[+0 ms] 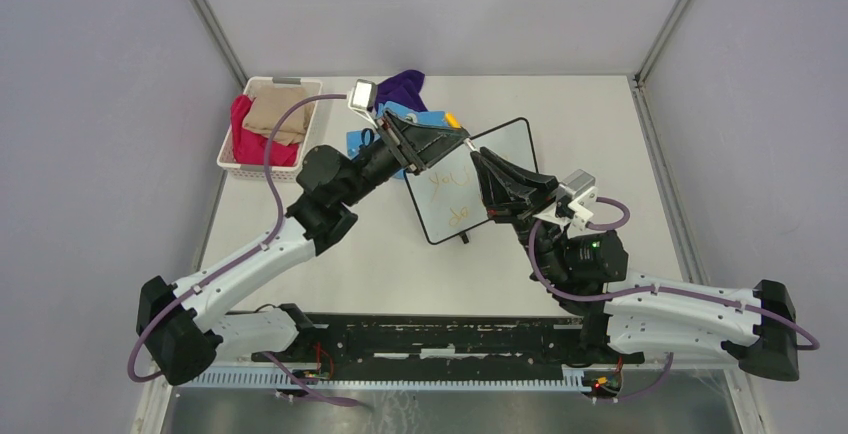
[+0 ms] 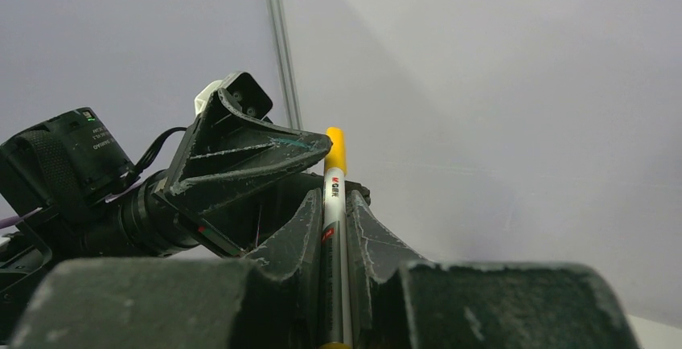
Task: Write a sentence on the whiteboard
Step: Close the whiteboard marker at the center of the board.
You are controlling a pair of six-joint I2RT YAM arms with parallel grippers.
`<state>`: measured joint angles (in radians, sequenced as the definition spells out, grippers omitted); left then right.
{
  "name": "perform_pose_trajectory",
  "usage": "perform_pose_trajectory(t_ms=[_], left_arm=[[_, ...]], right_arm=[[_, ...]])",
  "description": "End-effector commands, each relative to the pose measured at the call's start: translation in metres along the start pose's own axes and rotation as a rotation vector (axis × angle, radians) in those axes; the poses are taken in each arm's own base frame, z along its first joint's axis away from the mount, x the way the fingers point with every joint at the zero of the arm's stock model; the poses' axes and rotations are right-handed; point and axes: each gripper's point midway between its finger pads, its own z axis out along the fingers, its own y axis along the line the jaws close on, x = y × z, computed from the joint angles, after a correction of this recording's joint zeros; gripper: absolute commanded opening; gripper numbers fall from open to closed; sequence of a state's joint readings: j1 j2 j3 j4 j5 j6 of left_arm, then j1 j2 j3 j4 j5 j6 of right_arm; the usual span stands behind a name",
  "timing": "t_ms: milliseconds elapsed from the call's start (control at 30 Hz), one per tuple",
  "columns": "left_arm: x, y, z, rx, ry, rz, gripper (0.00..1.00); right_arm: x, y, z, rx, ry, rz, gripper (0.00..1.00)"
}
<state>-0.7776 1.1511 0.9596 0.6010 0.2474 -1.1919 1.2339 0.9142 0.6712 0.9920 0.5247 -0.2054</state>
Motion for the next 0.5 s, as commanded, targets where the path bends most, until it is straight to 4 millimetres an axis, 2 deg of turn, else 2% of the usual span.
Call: perform_pose_trajectory(t_ms=[0, 100, 167, 333, 467], left_arm=[[0.003, -0.022, -0.003, 0.076, 0.019, -0.007, 0.49], [0.001, -0.023, -0.004, 0.076, 0.009, -0.001, 0.50], [-0.004, -0.021, -0.006, 0.050, -0.015, 0.010, 0.54], [-0.028, -0.012, -0.011, -0.032, -0.090, 0.034, 0.63], [-0.034, -0.017, -0.010, -0.016, -0.092, 0.042, 0.63]], right_arm=[[-0.010, -0.002, 0.003, 0.012, -0.033, 0.024, 0.00], [-0.011, -0.002, 0.003, 0.012, -0.034, 0.025, 0.00], [-0.012, -0.003, 0.002, 0.012, -0.038, 0.027, 0.00], [-0.013, -0.003, 0.000, 0.005, -0.035, 0.030, 0.00], [-0.011, -0.003, -0.001, 0.005, -0.031, 0.027, 0.00]])
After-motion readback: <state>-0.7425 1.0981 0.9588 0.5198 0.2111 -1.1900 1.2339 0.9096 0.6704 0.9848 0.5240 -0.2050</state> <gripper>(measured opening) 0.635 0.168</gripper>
